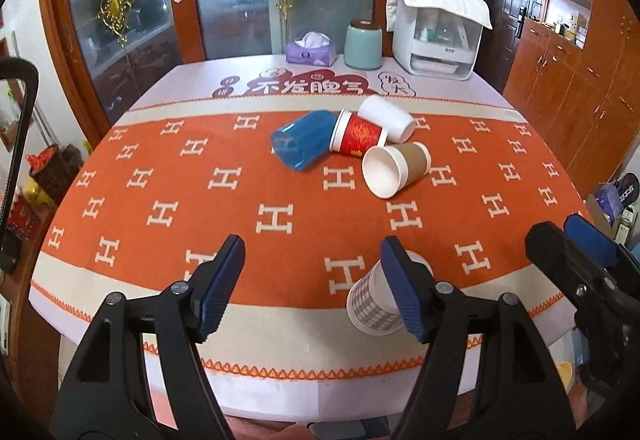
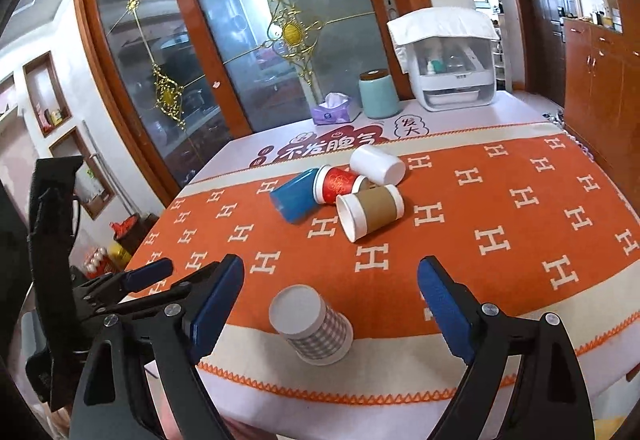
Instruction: Flip cup upside down
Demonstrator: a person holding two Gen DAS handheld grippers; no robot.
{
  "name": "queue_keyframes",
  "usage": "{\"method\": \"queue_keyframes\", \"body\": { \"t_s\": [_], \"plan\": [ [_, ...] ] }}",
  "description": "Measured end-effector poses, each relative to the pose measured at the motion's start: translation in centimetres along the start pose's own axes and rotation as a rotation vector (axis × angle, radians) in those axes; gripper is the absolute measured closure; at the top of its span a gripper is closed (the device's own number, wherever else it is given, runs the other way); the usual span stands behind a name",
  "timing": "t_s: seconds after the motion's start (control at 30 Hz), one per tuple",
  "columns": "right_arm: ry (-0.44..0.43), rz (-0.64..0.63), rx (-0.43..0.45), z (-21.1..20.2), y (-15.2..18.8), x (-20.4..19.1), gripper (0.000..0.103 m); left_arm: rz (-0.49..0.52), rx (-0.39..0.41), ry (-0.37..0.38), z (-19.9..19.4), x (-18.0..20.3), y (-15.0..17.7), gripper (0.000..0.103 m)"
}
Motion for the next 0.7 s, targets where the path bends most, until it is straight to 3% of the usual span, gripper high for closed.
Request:
{"method": "queue_keyframes", "body": {
  "t_s": [0.7],
  "plan": [
    [0.007,-0.016,-0.005,0.9,-0.3,-0.3,0.013,-0.031,-0.008,0.011,0.6,-0.8,-0.3,0.031]
  ]
}}
Point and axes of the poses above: each gripper's, at about its wrist camera, not at the fingertips, and z roughly the way its jaws point, x to its right, y to its underside, the point moved 1 cm from there along z, roughly the way its jaws point, and after that the axes turned 5 degrees about z, right-handed, at the moved point
